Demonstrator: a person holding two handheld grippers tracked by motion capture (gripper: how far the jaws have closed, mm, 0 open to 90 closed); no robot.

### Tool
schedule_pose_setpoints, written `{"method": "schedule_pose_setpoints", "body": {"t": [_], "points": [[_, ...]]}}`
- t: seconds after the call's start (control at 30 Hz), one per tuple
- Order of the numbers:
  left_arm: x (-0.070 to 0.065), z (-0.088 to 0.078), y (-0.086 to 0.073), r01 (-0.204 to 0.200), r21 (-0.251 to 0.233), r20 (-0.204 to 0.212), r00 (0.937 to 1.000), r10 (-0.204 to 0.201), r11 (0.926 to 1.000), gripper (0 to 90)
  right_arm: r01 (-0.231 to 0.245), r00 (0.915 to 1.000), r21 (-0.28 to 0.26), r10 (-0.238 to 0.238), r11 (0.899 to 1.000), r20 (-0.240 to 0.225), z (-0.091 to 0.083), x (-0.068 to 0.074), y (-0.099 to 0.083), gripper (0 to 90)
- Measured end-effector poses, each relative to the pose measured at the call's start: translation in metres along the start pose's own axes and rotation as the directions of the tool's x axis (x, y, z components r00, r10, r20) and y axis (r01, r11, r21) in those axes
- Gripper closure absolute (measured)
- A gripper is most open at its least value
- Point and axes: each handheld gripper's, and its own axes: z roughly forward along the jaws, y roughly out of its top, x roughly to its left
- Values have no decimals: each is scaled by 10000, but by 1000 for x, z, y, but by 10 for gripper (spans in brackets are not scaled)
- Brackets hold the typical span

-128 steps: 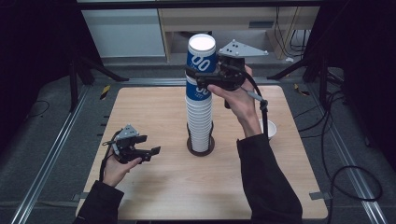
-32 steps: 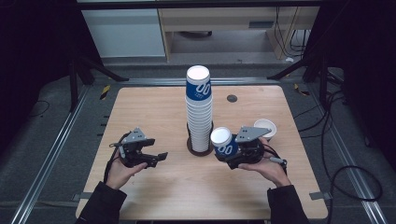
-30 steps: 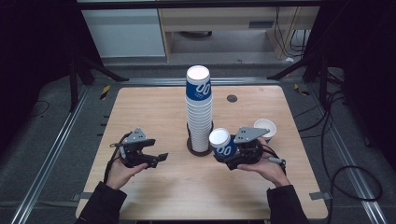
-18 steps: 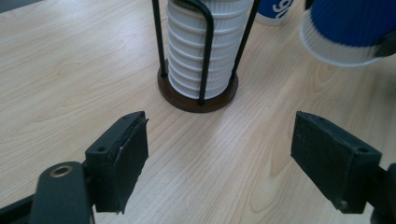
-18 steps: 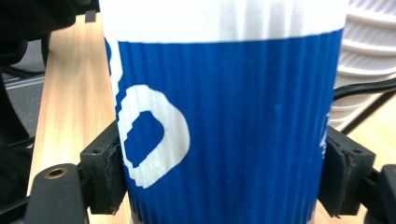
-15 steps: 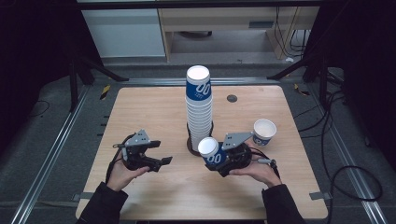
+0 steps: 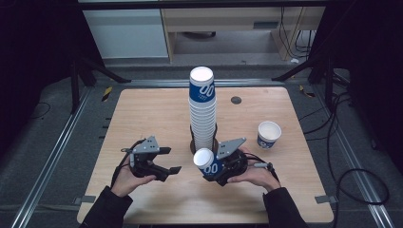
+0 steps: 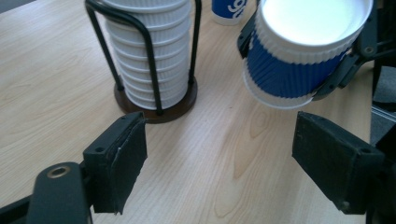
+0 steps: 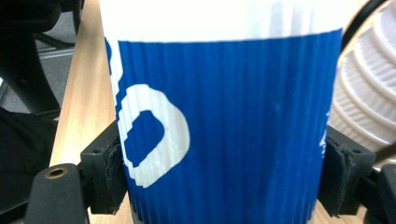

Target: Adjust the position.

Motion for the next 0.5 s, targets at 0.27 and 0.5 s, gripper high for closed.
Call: {"method": "schedule_pose_setpoints", "body": {"t": [0.27,0.5], "points": [[-6,7,2,-176,133,471,9987,170,9998,166,156,9994,308,-147,9994,-308,15,0,2,197],[-12,14,3,-311,247,832,9961,290,9992,152,419,9982,596,-392,9973,-451,27,4,4,197]]}}
